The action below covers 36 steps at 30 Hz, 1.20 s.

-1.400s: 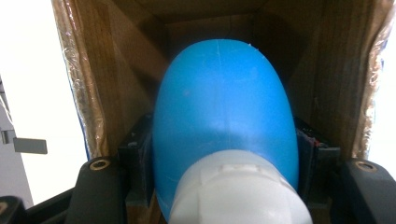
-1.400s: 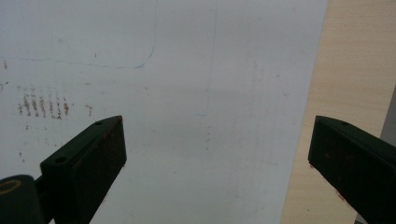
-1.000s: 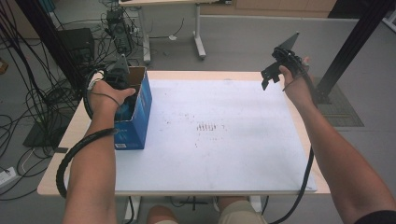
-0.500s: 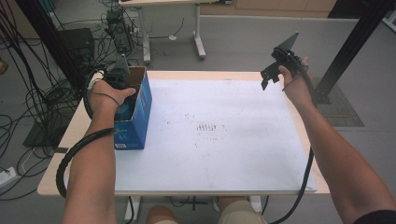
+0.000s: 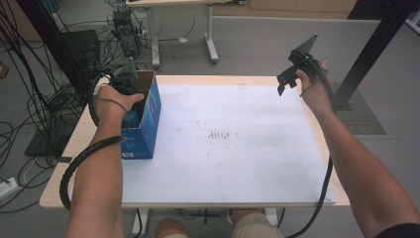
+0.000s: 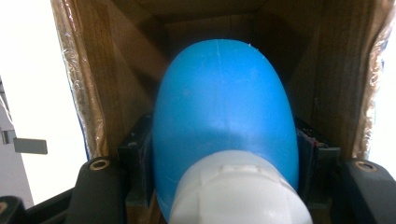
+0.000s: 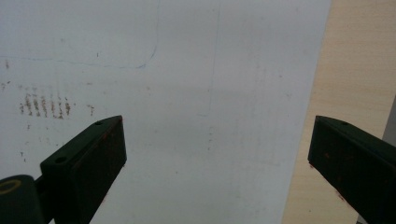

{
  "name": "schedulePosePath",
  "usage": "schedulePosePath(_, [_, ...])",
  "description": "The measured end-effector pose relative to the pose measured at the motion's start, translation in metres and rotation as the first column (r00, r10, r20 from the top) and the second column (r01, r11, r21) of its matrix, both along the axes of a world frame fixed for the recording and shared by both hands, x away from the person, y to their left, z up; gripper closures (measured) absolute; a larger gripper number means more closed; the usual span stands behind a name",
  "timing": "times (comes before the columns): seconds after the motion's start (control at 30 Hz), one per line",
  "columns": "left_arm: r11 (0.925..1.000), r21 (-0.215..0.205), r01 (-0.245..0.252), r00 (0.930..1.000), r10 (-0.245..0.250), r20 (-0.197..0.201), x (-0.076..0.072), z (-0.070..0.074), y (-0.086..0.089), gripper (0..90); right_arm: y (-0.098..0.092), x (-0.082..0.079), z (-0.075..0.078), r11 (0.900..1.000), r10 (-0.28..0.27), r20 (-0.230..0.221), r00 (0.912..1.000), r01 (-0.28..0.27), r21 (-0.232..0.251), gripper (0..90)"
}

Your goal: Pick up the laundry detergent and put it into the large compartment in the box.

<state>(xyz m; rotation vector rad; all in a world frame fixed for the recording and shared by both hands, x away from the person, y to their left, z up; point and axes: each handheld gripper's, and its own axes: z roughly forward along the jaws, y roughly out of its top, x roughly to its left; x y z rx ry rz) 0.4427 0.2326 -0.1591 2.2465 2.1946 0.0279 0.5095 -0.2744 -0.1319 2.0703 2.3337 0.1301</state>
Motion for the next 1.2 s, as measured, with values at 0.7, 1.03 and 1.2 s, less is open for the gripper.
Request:
schedulePosePath(0.7, [1.0000, -0.005, -0.003, 1.0000, 0.003, 0.001, -0.0006, -0.0008, 0.0015, 36.7, 0.0013, -0.0004, 0.0002, 1.000, 0.005, -0.003, 1.0000, -0.005, -0.002, 4.2])
schedulePosePath(1.03, [1.0000, -0.007, -0.004, 1.0000, 0.004, 0.001, -0.0009, -0.0009, 0.0018, 36.7, 0.0029, 0.0001, -0.0004, 1.000, 0.008, -0.005, 1.0000, -0.008, -0.003, 4.2])
schedulePosePath(1.2, [1.0000, -0.005, -0.002, 1.0000, 0.002, 0.002, -0.0011, -0.0009, 0.0016, 36.7, 0.0029, -0.0006, -0.0001, 1.000, 0.012, -0.002, 0.9999, -0.012, -0.002, 4.2])
